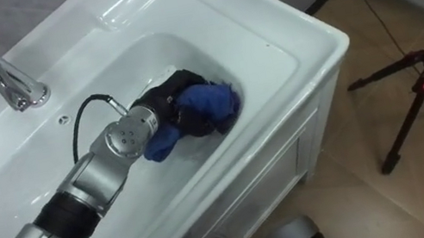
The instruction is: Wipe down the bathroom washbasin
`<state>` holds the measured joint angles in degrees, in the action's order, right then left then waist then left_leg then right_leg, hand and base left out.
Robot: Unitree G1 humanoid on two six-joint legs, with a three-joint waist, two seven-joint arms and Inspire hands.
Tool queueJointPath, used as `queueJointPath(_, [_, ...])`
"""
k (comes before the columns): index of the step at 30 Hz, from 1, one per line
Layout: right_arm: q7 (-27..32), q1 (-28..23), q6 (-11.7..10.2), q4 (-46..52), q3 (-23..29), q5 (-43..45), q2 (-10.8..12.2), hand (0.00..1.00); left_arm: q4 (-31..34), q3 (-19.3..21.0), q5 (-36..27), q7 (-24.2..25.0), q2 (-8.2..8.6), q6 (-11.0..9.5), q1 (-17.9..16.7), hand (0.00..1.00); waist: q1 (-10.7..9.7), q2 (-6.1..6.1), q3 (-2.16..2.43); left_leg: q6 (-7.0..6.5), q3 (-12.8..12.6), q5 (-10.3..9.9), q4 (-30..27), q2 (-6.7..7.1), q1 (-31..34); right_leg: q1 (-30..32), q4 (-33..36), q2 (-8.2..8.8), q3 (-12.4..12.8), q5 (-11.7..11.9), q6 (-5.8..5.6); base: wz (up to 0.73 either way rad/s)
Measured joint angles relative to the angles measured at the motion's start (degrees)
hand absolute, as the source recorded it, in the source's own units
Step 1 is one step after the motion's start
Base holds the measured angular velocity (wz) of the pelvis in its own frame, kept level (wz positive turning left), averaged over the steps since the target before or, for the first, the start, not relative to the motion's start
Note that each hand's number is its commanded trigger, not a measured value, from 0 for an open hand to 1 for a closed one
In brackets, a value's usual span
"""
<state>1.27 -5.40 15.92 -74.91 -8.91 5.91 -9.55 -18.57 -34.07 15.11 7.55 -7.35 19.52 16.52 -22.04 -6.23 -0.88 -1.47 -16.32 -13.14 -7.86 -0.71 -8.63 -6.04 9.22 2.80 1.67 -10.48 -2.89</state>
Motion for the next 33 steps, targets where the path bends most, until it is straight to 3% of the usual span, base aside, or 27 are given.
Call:
queueJointPath(11, [1.12,-1.6,0.15,0.19,0.31,-0.18,0.13,0.0,-1.31,1.28,-0.76,-1.13,0.0,-0.04,0.7,1.0,-0.06,0.73,-0.5,-0.04,-1.58,0.05,-0.79,-0.01,-0.33,0.3,0.44,0.08,1.75,-0.01,-0.02,-0.05])
queueJointPath(16, [2.69,-3.01,0.55,-0.04,2.87,-1.04,0.07,0.0,-3.6,2.93,-0.52,-2.4,0.1,-0.06,0.75,1.0,-0.57,0.96,-0.65,0.0,-2.42,-0.04,-0.5,-0.42,-1.13,0.05,0.39,-0.53,2.95,0.0,0.01,-0.09])
queueJointPath(21, [2.95,-4.13,2.31,1.13,5.16,-0.95,-0.17,0.0,-10.63,7.48,-0.35,-7.08,1.38,-0.55,1.64,1.0,-1.26,1.12,-0.68,0.26,-4.35,-0.19,-0.32,-0.8,-2.19,0.05,0.81,-1.3,5.48,0.2,0.17,-0.22])
queueJointPath(24, [3.02,-5.57,2.63,1.98,5.29,-1.18,-0.12,0.0,-14.9,9.85,-0.85,-9.89,1.36,-1.26,2.22,1.0,-1.4,1.61,-0.61,0.3,-5.19,-0.21,0.27,-0.81,-3.02,0.14,1.12,-1.54,6.27,0.31,0.18,-0.2])
queueJointPath(28, [2.96,-8.32,2.99,3.85,6.3,-1.35,0.04,0.0,-17.38,12.59,-0.89,-12.5,1.39,-1.37,2.22,1.0,-1.45,3.14,-0.41,0.38,-5.51,-0.26,0.38,-0.92,-3.25,0.24,1.41,-1.76,6.65,0.38,0.26,-0.07])
queueJointPath(31, [3.14,-9.05,3.18,3.73,8.4,-1.33,0.11,0.0,-18.4,14.64,-0.88,-13.99,1.38,-1.18,2.22,1.0,-1.67,3.31,-0.12,0.49,-5.74,-0.33,0.19,-1.29,-2.99,0.61,1.41,-2.05,6.81,1.02,0.43,-0.05])
queueJointPath(33, [3.89,-9.38,4.51,3.65,9.08,-1.35,0.45,0.0,-20.12,16.75,-1.07,-15.67,1.36,-1.19,2.4,1.0,-1.77,3.14,0.12,0.74,-6.76,-0.31,0.15,-1.82,-3.06,0.91,1.52,-2.43,6.95,1.37,0.77,-0.17])
